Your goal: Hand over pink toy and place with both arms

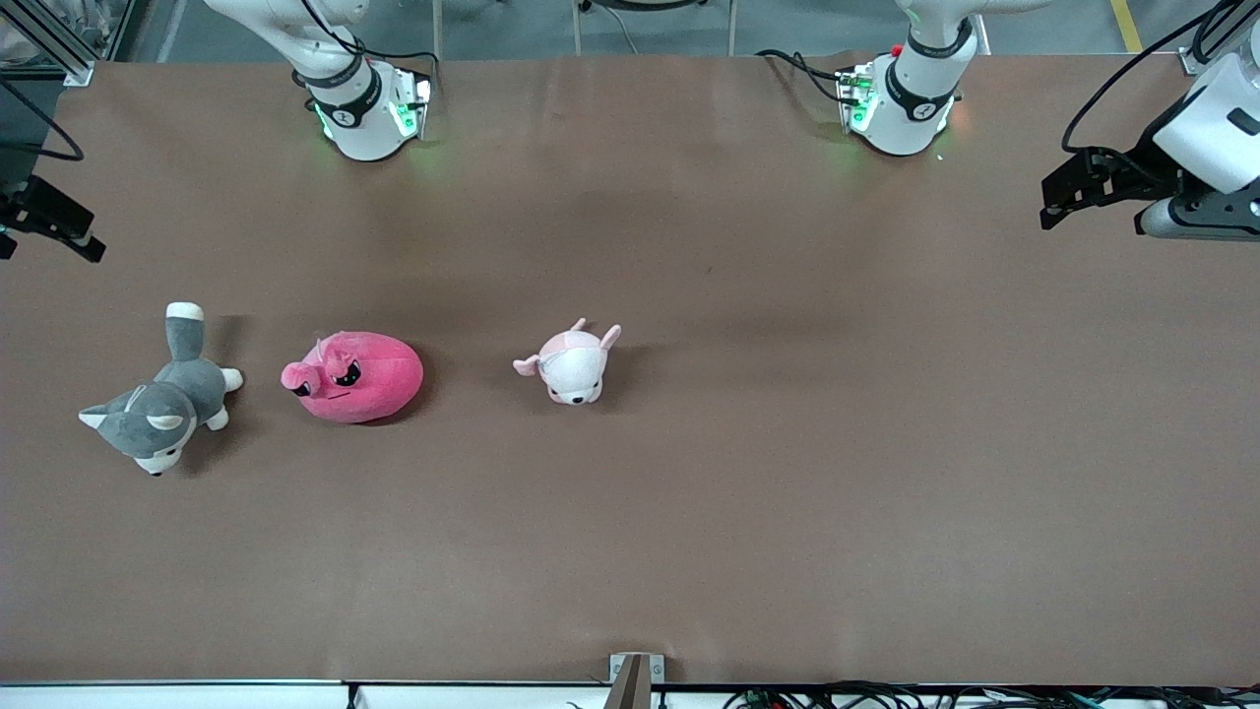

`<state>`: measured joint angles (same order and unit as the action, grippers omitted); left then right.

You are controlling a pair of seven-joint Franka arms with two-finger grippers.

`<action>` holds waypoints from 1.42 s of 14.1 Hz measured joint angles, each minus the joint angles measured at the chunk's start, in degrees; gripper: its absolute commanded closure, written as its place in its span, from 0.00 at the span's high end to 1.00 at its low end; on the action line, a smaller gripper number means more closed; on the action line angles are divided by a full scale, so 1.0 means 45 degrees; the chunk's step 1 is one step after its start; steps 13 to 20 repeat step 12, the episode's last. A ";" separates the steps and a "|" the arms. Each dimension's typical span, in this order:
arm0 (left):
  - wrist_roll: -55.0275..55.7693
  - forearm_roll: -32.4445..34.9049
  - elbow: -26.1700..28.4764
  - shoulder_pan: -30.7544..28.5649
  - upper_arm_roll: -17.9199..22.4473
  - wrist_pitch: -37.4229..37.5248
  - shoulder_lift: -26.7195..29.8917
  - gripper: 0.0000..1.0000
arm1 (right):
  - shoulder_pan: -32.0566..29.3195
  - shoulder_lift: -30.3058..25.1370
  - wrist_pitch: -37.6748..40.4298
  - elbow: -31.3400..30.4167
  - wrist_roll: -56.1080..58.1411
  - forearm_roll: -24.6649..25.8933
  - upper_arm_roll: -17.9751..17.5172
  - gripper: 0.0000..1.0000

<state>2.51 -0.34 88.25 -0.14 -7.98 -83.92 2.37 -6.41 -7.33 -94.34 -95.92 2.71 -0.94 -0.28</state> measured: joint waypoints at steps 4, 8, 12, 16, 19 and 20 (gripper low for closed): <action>0.0000 0.0009 -0.0054 -0.0001 -0.0024 -0.0083 -0.0024 1.00 | -0.0001 -0.0062 -0.0063 -0.0165 -0.0007 0.0003 0.0013 1.00; 0.0000 0.0013 -0.0175 -0.0001 -0.0034 -0.0089 -0.0054 1.00 | -0.0005 -0.0062 -0.0066 -0.0209 -0.0007 0.0022 0.0035 1.00; 0.0000 0.0013 -0.0179 -0.0001 -0.0041 -0.0089 -0.0071 1.00 | -0.0013 -0.0062 -0.0066 -0.0234 -0.0006 0.0039 0.0044 1.00; 0.0000 0.0013 -0.0179 -0.0001 -0.0041 -0.0089 -0.0071 1.00 | -0.0013 -0.0062 -0.0066 -0.0234 -0.0006 0.0039 0.0044 1.00; 0.0000 0.0013 -0.0179 -0.0001 -0.0041 -0.0089 -0.0071 1.00 | -0.0013 -0.0062 -0.0066 -0.0234 -0.0006 0.0039 0.0044 1.00; 0.0000 0.0013 -0.0179 -0.0001 -0.0041 -0.0089 -0.0071 1.00 | -0.0013 -0.0062 -0.0066 -0.0234 -0.0006 0.0039 0.0044 1.00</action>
